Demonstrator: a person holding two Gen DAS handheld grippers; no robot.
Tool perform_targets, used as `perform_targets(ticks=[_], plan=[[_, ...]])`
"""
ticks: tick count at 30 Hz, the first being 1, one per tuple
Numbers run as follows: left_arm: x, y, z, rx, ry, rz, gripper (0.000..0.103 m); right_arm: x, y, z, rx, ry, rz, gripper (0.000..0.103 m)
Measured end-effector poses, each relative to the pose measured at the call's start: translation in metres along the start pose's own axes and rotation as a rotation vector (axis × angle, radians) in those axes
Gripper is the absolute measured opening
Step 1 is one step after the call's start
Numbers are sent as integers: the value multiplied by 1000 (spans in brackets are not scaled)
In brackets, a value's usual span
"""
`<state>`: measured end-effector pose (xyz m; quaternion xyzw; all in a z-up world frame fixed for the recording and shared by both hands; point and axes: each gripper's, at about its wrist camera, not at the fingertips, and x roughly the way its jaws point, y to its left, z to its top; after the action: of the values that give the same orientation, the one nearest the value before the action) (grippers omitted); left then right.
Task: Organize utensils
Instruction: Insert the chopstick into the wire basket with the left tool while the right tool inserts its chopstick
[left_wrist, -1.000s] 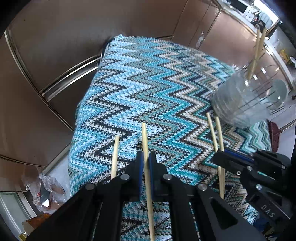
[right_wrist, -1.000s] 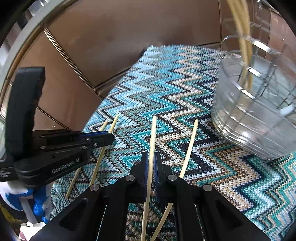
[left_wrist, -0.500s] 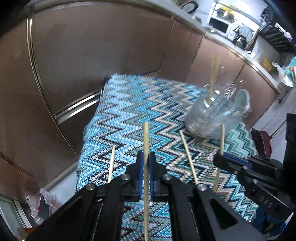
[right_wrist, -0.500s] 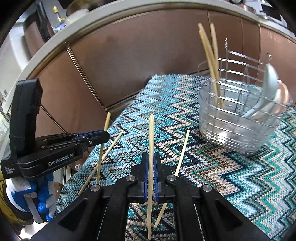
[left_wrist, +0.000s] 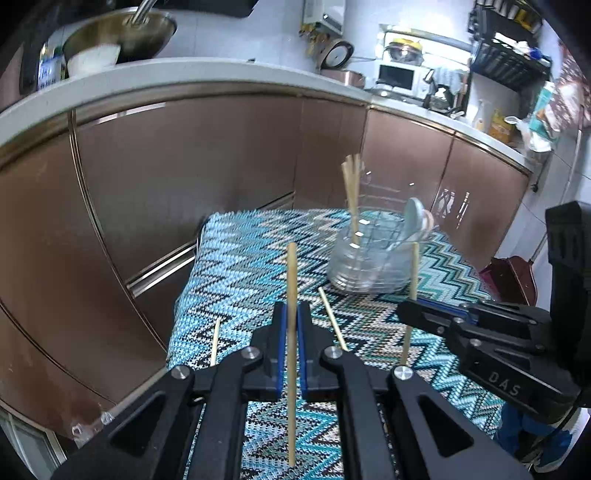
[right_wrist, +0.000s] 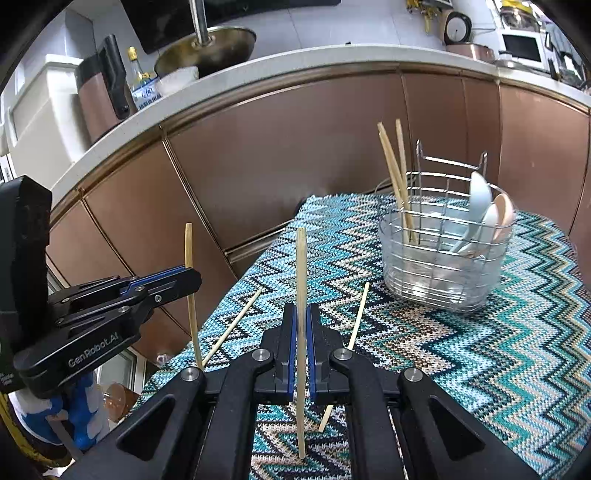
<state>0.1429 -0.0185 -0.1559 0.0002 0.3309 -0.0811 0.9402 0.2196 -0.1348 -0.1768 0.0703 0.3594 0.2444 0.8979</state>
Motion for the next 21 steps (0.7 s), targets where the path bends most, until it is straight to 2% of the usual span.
perform_targets(ticks=[11, 21], plan=[[-45, -26, -2, 60, -80, -24, 5, -47, 12, -8, 9, -78, -32, 5], [-72, -34, 7, 60, -143, -53, 5, -89, 15, -4, -6, -161, -62, 5]])
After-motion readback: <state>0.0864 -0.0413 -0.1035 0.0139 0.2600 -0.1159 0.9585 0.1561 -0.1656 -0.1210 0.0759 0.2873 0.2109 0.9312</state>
